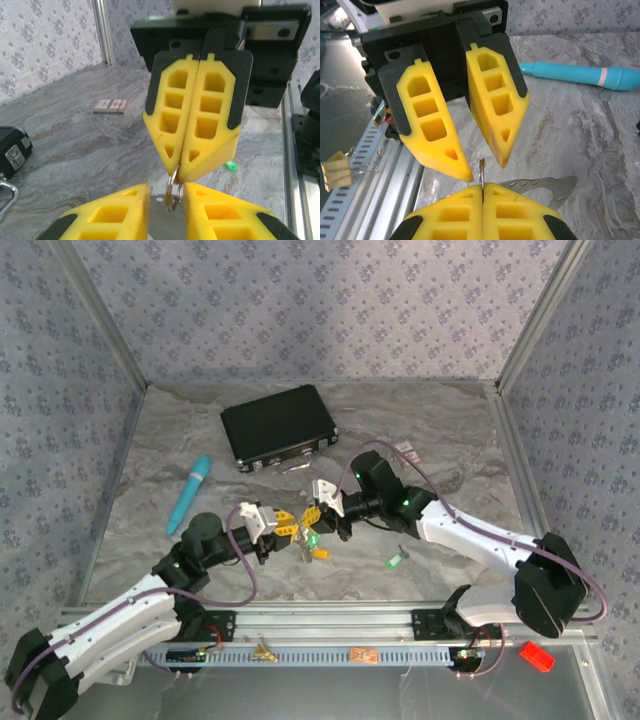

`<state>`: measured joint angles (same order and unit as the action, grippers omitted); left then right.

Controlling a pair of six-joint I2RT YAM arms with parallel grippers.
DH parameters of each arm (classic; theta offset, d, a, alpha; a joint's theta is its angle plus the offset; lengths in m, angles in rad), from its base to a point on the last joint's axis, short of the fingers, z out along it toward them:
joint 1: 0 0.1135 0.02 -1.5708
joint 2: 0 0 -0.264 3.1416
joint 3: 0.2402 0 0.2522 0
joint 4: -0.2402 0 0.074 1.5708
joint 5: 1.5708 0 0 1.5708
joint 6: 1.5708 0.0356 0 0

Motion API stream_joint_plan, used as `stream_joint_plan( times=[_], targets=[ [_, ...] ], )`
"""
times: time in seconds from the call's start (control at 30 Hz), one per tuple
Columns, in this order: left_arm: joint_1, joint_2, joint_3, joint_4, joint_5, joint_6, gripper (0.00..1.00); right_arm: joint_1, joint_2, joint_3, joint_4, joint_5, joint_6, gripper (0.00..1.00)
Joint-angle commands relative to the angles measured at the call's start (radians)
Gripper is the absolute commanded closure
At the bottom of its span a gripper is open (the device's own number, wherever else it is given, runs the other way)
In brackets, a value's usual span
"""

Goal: Put the keys on the keyring

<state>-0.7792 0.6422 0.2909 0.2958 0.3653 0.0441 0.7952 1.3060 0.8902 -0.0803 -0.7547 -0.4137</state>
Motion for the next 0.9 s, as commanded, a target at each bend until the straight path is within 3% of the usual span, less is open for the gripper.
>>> stream_joint_plan(
  times=[0.0, 0.4, 0.87],
  targets=[
    [-0.007, 0.003, 0.064, -0.109, -0.017, 0.016, 0.72, 0.014, -0.006, 0.078, -0.155, 0.039, -0.100, 1.00],
    [-0.009, 0.052, 0.123, -0.198, 0.045, 0.070, 0.77, 0.083, 0.034, 0.163, -0.277, 0.129, -0.195, 1.00],
    [-0.012, 0.060, 0.126, -0.175, 0.087, 0.126, 1.00, 0.090, 0.044, 0.180, -0.294, 0.141, -0.177, 0.97]
  ],
)
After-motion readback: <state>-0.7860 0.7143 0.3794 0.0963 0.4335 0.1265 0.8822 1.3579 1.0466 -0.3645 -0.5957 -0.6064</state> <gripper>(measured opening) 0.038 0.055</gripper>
